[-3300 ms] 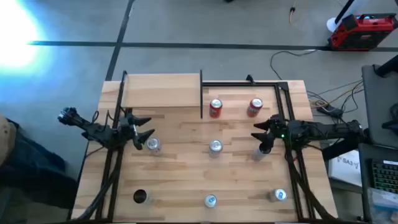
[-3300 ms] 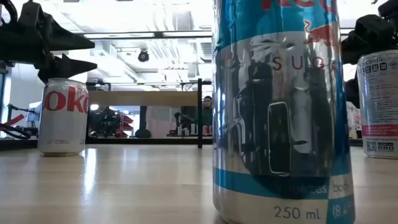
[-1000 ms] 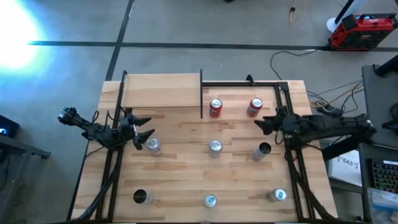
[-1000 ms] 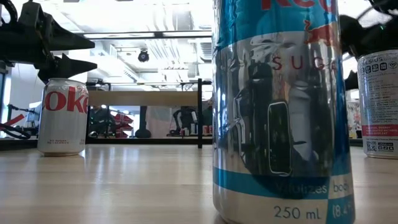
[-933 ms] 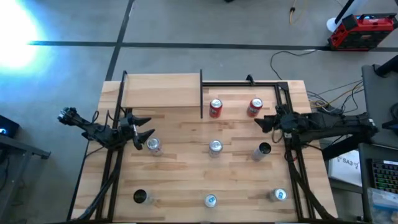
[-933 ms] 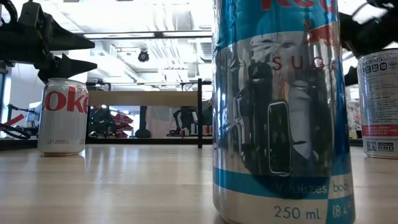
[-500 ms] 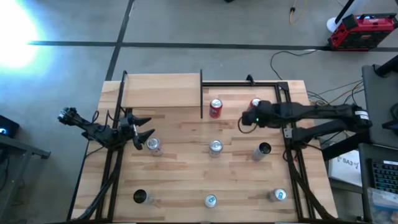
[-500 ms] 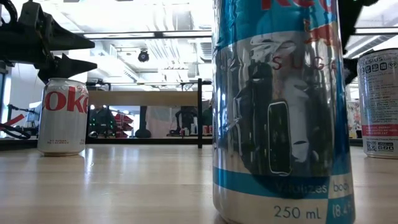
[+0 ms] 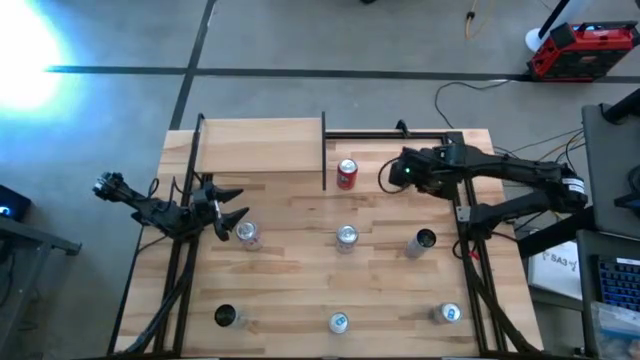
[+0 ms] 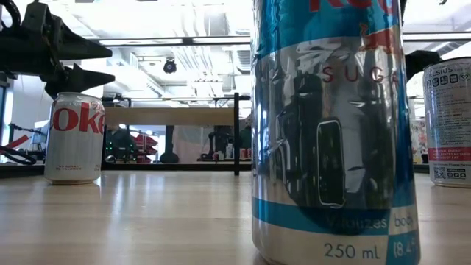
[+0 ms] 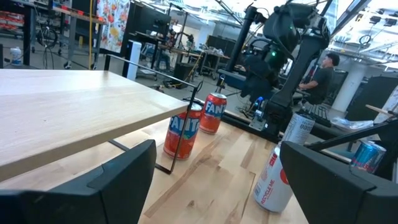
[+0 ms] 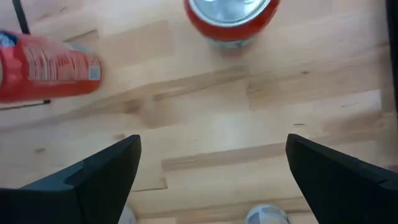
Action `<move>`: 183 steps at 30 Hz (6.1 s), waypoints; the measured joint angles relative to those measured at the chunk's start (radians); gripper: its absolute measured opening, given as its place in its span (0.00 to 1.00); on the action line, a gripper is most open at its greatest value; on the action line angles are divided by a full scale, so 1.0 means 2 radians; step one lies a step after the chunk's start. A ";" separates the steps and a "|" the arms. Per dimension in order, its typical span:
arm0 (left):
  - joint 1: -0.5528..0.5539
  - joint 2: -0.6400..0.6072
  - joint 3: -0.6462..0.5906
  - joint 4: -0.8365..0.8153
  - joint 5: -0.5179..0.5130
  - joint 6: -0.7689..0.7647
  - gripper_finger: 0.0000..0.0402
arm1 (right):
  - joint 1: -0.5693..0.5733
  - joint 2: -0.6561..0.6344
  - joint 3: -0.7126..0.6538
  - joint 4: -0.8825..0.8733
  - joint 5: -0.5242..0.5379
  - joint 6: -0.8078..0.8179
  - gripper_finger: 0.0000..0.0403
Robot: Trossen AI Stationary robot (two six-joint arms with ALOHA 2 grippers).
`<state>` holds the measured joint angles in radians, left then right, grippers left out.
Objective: Place canned beverage on shelf
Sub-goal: Move the right orange soda can to the center of the table
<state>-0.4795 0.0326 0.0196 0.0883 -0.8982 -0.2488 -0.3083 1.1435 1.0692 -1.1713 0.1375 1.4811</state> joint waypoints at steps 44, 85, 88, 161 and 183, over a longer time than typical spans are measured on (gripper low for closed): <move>0.000 0.000 0.000 0.000 0.000 0.000 0.81 | -0.257 0.133 0.003 0.055 -0.154 -0.164 0.95; 0.000 0.000 0.000 0.000 0.000 0.000 0.81 | -0.174 0.157 0.087 -0.015 -0.122 -0.152 0.72; 0.000 0.000 0.000 0.000 0.000 0.000 0.81 | -0.147 0.159 0.114 -0.016 -0.119 -0.152 0.72; 0.000 0.000 0.000 0.000 0.000 0.000 0.81 | 0.089 0.585 0.644 -0.112 -0.117 -0.368 0.72; 0.000 0.000 0.000 0.000 0.000 0.000 0.81 | 0.091 0.585 0.642 -0.088 -0.108 -0.393 0.88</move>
<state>-0.4796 0.0330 0.0196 0.0886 -0.8982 -0.2489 -0.1273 2.3131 2.3531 -1.3472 -0.0776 0.6956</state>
